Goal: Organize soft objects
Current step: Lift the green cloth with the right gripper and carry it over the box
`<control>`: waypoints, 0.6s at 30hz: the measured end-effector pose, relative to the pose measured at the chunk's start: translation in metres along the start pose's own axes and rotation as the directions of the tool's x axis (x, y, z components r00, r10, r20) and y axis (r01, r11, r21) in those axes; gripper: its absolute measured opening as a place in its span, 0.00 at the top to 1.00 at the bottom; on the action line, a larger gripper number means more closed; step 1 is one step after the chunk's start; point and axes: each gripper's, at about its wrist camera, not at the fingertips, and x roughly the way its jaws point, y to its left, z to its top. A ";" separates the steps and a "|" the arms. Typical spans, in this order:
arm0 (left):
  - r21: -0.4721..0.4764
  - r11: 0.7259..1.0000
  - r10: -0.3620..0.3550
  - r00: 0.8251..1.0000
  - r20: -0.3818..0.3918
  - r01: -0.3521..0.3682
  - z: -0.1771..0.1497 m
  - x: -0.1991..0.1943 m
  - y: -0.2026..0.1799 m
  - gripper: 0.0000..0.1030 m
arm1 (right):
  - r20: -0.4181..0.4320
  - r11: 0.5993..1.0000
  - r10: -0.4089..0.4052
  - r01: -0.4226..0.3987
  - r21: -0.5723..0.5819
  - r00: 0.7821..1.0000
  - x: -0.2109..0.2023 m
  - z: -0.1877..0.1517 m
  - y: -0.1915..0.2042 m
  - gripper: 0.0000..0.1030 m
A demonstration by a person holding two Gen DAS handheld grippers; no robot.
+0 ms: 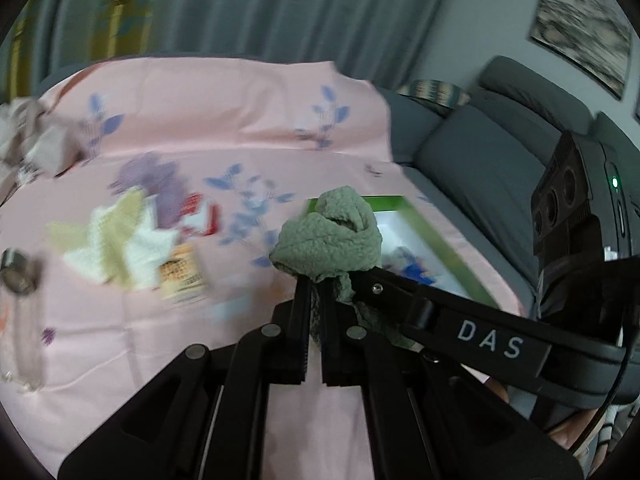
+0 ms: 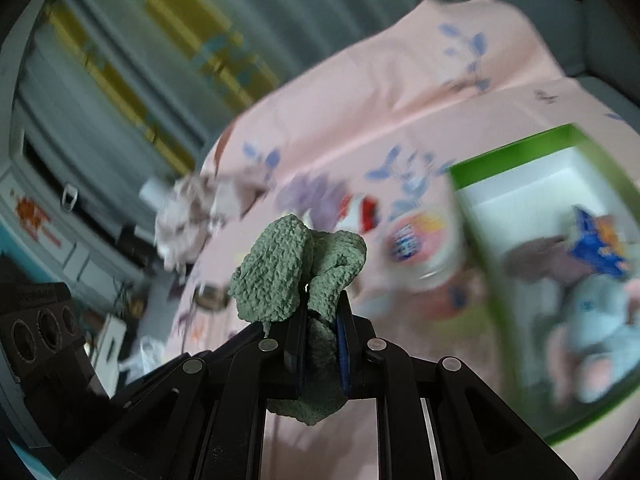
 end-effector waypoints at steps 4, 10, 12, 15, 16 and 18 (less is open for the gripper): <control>0.062 0.997 -0.051 0.998 -0.022 0.053 0.011 0.027 -0.037 1.00 | 0.082 0.996 -0.024 0.017 0.093 0.996 -0.021 0.010 -0.032 0.85; 0.078 0.991 -0.097 0.989 -0.110 0.106 0.012 0.071 -0.066 1.00 | 0.121 0.970 -0.092 0.061 0.237 0.988 -0.028 0.012 -0.083 0.85; 0.081 0.991 -0.094 0.987 -0.134 0.105 0.011 0.083 -0.072 1.00 | 0.112 0.958 -0.110 0.075 0.276 0.988 -0.025 0.011 -0.097 0.85; 0.084 0.992 -0.079 0.983 -0.163 0.094 0.007 0.099 -0.074 1.00 | 0.086 0.947 -0.123 0.091 0.308 0.989 -0.017 0.010 -0.109 0.85; 0.080 0.992 -0.077 0.982 -0.175 0.093 0.006 0.103 -0.074 1.00 | 0.075 0.943 -0.126 0.096 0.317 0.989 -0.015 0.010 -0.113 0.85; 0.079 0.993 -0.070 0.979 -0.194 0.087 0.004 0.110 -0.074 1.00 | 0.050 0.935 -0.133 0.109 0.337 0.990 -0.011 0.009 -0.120 0.85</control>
